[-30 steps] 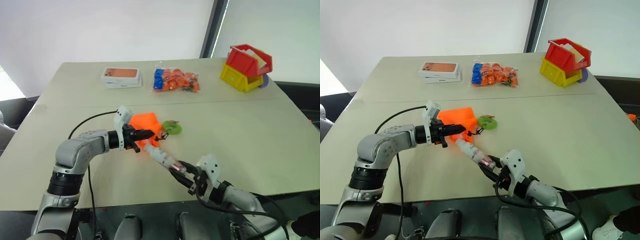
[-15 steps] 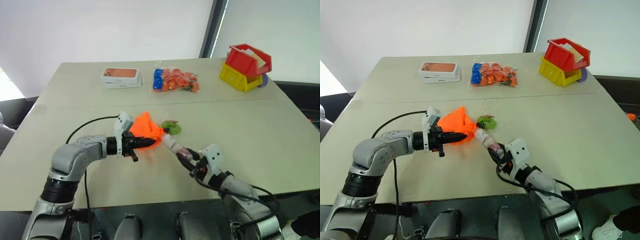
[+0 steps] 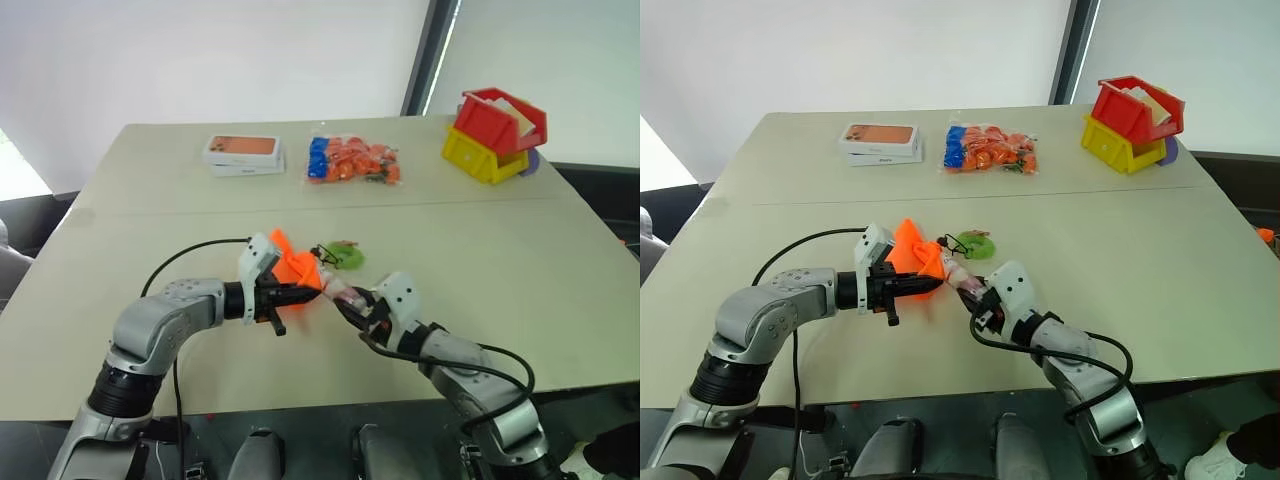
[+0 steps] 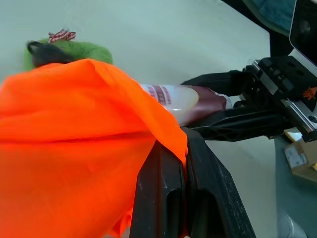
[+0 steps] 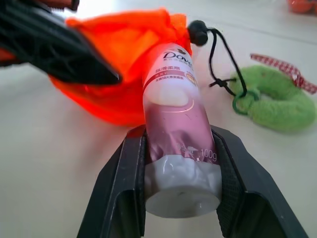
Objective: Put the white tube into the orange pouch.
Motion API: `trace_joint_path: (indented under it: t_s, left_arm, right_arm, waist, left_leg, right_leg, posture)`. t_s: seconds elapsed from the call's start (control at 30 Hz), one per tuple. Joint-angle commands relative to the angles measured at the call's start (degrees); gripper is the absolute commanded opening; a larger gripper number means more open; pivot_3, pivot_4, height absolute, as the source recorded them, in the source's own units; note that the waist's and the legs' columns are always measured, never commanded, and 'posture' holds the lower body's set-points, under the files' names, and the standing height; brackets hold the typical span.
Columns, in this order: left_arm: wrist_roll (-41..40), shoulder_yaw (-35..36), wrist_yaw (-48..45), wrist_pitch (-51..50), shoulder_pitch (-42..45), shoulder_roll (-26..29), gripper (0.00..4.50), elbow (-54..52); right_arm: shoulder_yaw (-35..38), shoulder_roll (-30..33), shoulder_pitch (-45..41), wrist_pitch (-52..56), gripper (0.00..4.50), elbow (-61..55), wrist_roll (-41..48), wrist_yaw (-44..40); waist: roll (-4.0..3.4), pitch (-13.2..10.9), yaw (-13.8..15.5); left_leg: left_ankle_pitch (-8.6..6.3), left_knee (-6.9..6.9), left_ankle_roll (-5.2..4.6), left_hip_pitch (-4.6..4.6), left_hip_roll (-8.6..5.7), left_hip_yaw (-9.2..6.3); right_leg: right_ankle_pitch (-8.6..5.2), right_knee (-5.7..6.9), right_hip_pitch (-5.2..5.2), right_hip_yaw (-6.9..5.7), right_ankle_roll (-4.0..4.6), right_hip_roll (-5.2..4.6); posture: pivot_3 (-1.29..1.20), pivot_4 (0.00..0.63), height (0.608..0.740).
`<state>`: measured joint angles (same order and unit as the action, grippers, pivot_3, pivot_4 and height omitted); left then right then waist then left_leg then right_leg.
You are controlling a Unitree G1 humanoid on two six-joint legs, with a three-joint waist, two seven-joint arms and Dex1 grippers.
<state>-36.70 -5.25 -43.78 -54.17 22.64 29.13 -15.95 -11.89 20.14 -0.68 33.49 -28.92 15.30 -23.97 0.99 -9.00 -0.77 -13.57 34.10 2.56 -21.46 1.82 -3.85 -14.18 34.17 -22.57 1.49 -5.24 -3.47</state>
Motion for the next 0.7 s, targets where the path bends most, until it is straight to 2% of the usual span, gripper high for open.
trace_joint_path:
  t_s: [0.03,0.23,0.57,0.7]
  left_arm:
    - [-0.51,1.7,0.52,1.3,-0.1,-0.08,0.0,-2.08]
    - [-0.39,1.15,0.62,1.45,-0.19,0.0,0.0,-2.64]
    - [-0.43,-0.61,-0.99,1.55,-0.74,1.21,0.0,-4.59]
    - [-1.19,-1.51,-1.89,1.15,-0.89,1.51,0.0,-5.97]
  right_arm:
    - [2.89,2.23,1.93,-0.88,1.18,-5.26,3.75,-3.83]
    - [4.03,4.83,3.8,0.38,1.18,-8.44,7.12,-6.75]
    - [2.21,0.6,0.28,2.26,1.18,-5.92,6.26,-3.19]
    - [0.09,-1.08,-5.21,1.84,1.18,0.15,3.15,-1.89]
  waist:
    - [0.0,0.0,-0.03]
    - [0.0,0.0,-0.2]
    - [0.0,0.0,-0.09]
    - [0.0,-0.01,-0.26]
  left_leg:
    - [0.0,0.0,0.0,0.0,0.0,0.0]
    - [0.0,0.0,0.0,0.03,0.0,0.0]
    - [0.0,-0.01,0.0,0.0,0.0,0.0]
    - [0.0,0.02,0.0,0.01,0.0,0.02]
  right_leg:
    - [0.0,0.0,0.0,0.0,0.0,0.0]
    - [-0.01,0.0,-0.01,0.0,-0.02,0.01]
    - [-0.01,-0.01,-0.03,0.0,-0.01,-0.01]
    - [0.0,-0.03,-0.04,0.01,0.0,-0.01]
  posture:
    - [0.0,0.15,0.74]
    - [0.0,0.15,0.74]
    - [0.0,0.15,0.74]
    - [0.0,0.15,0.74]
